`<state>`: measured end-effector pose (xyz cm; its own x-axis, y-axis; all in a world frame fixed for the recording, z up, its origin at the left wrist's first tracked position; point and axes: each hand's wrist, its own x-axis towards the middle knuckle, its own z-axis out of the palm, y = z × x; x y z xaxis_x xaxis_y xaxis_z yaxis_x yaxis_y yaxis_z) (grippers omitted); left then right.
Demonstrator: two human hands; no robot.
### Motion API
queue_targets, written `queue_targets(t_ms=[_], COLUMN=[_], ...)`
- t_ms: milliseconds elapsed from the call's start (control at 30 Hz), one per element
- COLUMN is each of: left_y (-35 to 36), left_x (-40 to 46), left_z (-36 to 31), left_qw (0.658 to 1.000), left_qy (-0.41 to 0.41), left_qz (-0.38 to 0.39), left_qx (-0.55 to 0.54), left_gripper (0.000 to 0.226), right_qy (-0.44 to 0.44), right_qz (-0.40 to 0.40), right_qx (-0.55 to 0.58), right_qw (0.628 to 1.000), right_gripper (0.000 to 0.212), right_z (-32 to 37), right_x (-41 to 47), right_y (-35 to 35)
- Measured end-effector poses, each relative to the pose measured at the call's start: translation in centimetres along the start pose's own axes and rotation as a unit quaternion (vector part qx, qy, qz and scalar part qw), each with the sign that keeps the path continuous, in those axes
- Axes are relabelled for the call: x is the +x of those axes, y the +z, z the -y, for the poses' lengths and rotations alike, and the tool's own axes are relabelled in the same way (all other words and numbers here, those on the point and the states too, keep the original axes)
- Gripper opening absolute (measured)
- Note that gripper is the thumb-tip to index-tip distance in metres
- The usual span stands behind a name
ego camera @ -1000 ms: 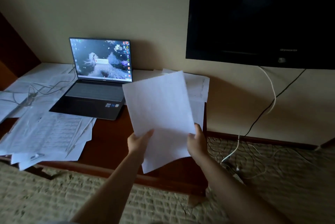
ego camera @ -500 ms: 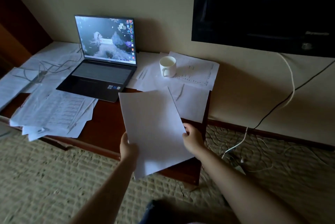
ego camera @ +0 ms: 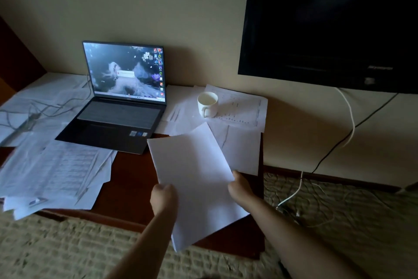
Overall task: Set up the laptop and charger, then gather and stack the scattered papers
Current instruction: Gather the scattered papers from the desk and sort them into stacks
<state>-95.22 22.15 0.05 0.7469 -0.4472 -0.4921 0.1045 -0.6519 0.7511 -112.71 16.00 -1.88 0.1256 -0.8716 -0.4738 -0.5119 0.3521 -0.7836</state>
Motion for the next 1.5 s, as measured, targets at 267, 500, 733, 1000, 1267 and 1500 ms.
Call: queue_targets(t_ms=[267,500,733,1000,1267,1500], left_y=[1.9,4.2,6.0,4.5,3.3,2.3], left_x=[3.1,4.1,5.7,9.0,11.4,12.1], left_z=[-1.9,-3.9,-5.6,-5.4,-4.7,-5.2], left_qw=[0.999,1.000,0.998,0.994,0.986,0.989], left_qy=[-0.003,-0.006,-0.021,-0.006,0.041,-0.015], left_qz=[0.031,-0.018,-0.055,-0.016,0.083,0.137], left_qx=[-0.020,-0.013,0.007,0.112,0.138,0.062], left_gripper=[0.031,0.019,0.015,0.017,0.030,0.037], right_qy=[0.030,0.014,-0.037,0.125,0.057,-0.025], right_qz=[0.014,-0.073,-0.035,0.103,-0.004,0.075], right_qx=[-0.100,-0.118,0.023,0.341,0.237,0.165], right_qw=[0.994,0.990,0.998,0.926,0.970,0.983], right_gripper=[0.010,0.022,0.020,0.031,0.025,0.022], right_z=[1.4,2.8,9.5,15.5,15.5,16.2], right_x=[3.6,9.0,14.3,18.3,20.4,19.4], right_y=[-0.9,-4.6,-3.5,0.3,3.0,6.5])
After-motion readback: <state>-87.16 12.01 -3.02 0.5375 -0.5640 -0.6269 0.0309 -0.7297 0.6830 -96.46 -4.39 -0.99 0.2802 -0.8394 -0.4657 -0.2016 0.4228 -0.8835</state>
